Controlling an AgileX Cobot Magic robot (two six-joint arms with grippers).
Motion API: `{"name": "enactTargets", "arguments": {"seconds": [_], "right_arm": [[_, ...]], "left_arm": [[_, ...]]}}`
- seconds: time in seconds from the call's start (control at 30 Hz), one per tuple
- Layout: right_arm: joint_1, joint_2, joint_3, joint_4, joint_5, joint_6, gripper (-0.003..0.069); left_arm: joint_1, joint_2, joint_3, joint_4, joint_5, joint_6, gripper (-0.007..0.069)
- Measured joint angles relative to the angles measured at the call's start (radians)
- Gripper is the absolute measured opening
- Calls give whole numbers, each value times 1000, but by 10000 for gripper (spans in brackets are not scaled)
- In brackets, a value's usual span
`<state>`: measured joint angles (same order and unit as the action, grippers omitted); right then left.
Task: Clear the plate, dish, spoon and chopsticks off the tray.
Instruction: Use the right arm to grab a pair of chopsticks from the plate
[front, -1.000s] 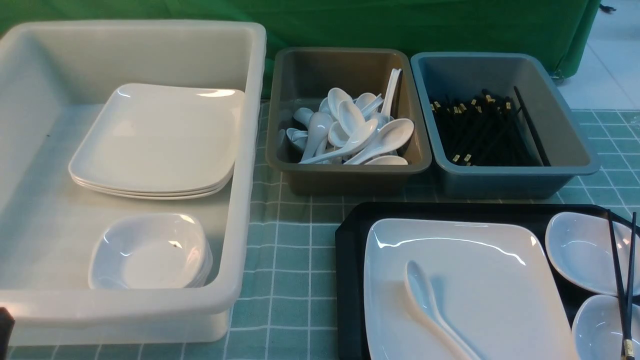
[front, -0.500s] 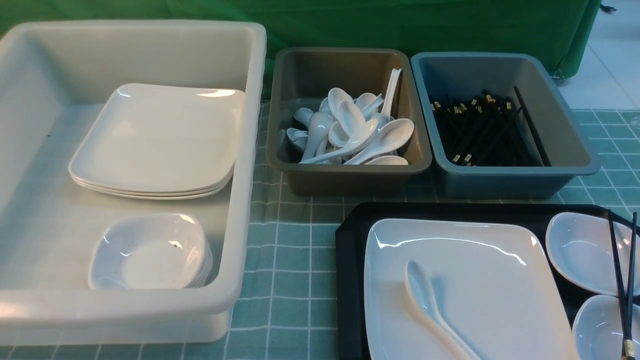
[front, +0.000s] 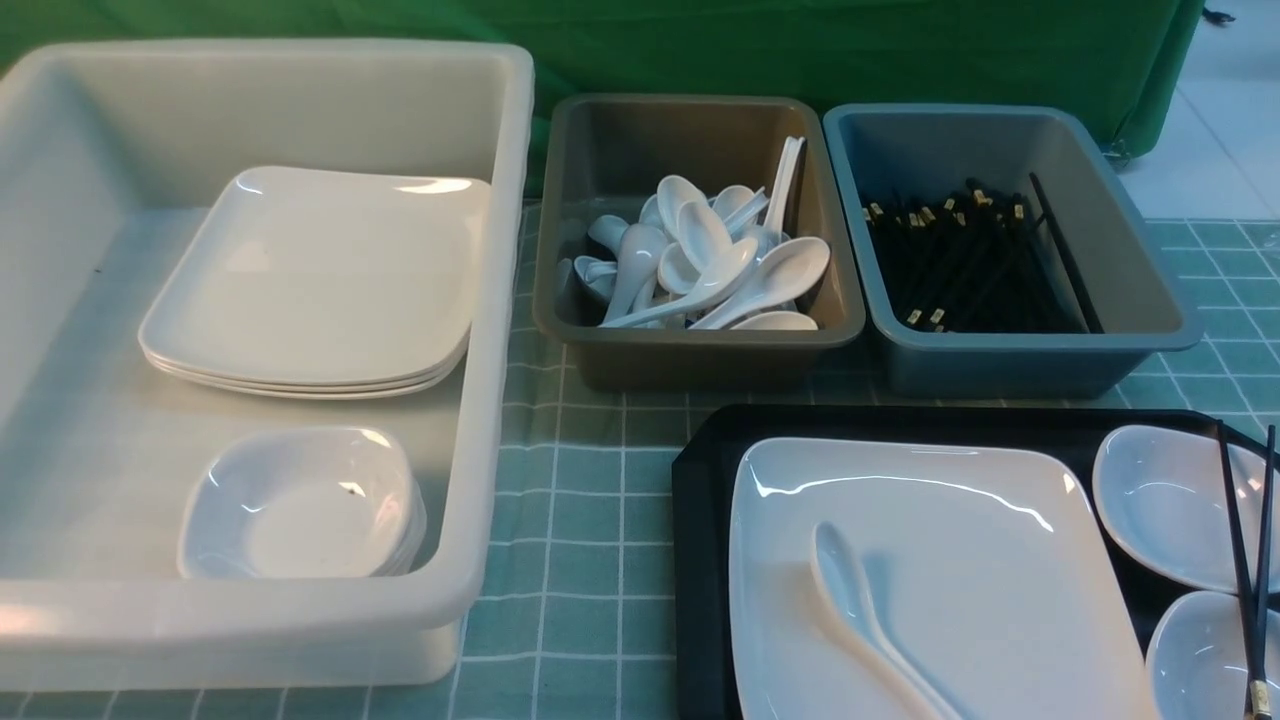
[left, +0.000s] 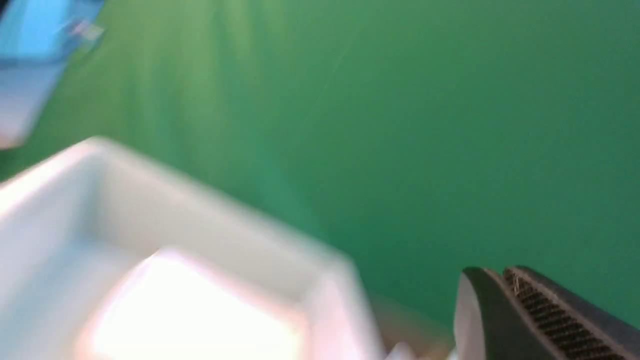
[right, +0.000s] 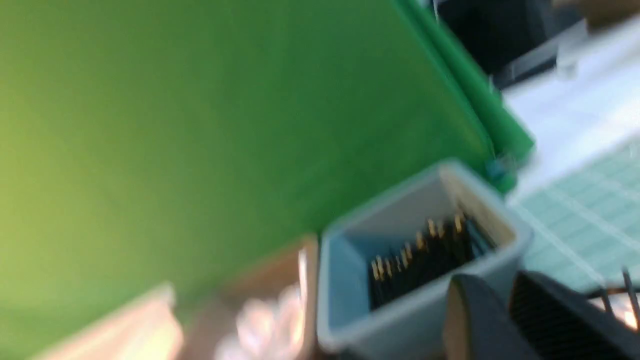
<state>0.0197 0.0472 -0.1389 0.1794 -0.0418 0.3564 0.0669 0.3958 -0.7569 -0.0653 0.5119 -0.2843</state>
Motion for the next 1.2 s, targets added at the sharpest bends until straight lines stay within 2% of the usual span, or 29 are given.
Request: {"name": "enactTargets", "arguments": {"seconds": [0.03,0.07,0.1,0.17,0.2,0.23,0.3,0.4,0.53,0.63,0.67,0.73,0.8,0.83,0.93,1.0,1.1,1.2], "right_arm": [[0,6,-12,0,19,-7,84],[13,78,-131,-5,180,-73,44],[19,108,-173,-6,233,-95,35],[42,264,-344,-16,455,-204,25],[44,278,-359,-17,476,-214,25],[59,370,-456,-32,612,-262,23],[73,545,-573,-57,772,-301,20],[74,746,-687,-79,890,-356,18],[59,908,-759,-135,957,-367,18],[-20,1048,-801,-179,992,-365,18],[-80,1119,-818,-174,984,-366,20],[-111,1170,-826,-168,973,-365,25],[-180,1276,-844,-156,935,-345,102],[-184,1292,-847,-154,928,-342,111],[-210,1425,-862,-142,839,-324,335],[-209,1499,-864,-122,777,-319,439],[-205,1560,-864,-101,722,-319,501],[-204,1599,-864,-85,684,-319,519]], "left_arm": [[0,0,-12,0,22,17,17],[0,101,-97,-32,189,115,17],[0,164,-137,-56,273,167,17],[0,279,-178,-125,387,260,17],[0,299,-180,-141,394,284,17],[0,366,-187,-208,438,353,17],[0,449,-187,-311,477,450,17],[-17,524,-189,-401,495,547,6],[-102,557,-193,-370,499,543,1],[-244,564,-193,-261,531,460,1],[-317,564,-193,-210,541,416,1],[-360,564,-193,-176,546,383,1],[-447,564,-193,-95,548,294,0],[-457,564,-193,-91,546,284,0],[-508,564,-193,-63,512,251,0],[-514,564,-193,-54,492,248,0],[-514,564,-193,-40,483,248,0],[-514,564,-193,-29,478,247,0]]}}
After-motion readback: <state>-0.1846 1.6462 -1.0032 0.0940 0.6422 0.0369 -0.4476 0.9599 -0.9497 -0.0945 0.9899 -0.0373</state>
